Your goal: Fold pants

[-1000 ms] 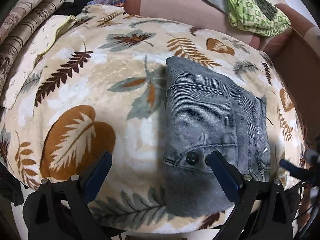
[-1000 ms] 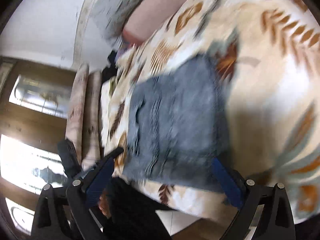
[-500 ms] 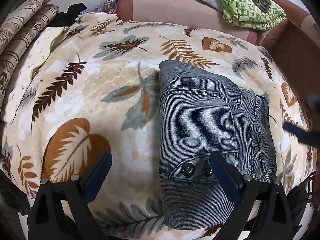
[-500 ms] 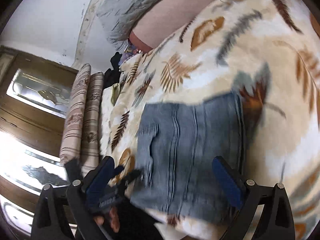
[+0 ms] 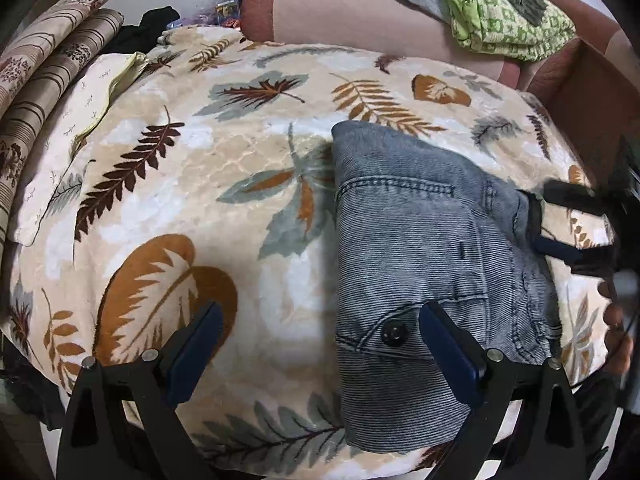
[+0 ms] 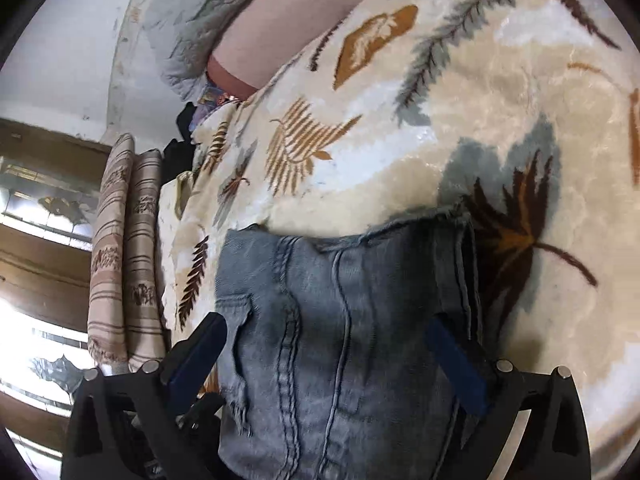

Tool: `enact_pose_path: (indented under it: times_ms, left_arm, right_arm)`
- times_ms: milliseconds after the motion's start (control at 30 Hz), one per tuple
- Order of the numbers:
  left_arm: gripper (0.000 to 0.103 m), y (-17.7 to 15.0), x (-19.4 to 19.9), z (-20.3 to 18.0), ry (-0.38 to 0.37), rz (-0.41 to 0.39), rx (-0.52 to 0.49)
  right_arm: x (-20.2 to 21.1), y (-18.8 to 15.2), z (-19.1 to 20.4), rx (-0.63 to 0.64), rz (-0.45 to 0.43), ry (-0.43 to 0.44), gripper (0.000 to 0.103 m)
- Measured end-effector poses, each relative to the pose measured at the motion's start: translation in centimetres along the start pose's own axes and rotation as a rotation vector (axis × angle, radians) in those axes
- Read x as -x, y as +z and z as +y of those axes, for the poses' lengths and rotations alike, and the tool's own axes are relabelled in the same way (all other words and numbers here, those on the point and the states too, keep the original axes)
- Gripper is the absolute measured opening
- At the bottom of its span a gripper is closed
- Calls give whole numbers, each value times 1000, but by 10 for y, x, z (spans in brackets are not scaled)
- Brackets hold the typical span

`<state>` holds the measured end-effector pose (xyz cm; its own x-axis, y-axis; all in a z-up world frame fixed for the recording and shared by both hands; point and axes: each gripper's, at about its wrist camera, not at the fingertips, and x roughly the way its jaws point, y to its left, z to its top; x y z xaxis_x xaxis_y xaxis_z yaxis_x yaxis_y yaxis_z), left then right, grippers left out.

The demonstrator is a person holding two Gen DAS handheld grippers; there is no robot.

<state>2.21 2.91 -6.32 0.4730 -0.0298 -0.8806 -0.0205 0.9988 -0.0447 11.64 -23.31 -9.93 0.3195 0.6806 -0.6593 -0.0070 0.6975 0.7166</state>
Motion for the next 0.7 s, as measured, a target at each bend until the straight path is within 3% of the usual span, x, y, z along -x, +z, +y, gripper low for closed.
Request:
enact_pose_path:
  times_ms: [233,433,700]
  left_arm:
    - [99,1,-2,-3,1,5,4]
    - [99,0,-2,-7,-7,7,-7]
    - [99,0,-21,11,-139,94,121]
  right_arm:
    - [41,-35,-29,-46,-22,3,102]
    - [51,-53,-57,-85,-2,-15,102]
    - [52,-59,-62,-87,24,-8,102]
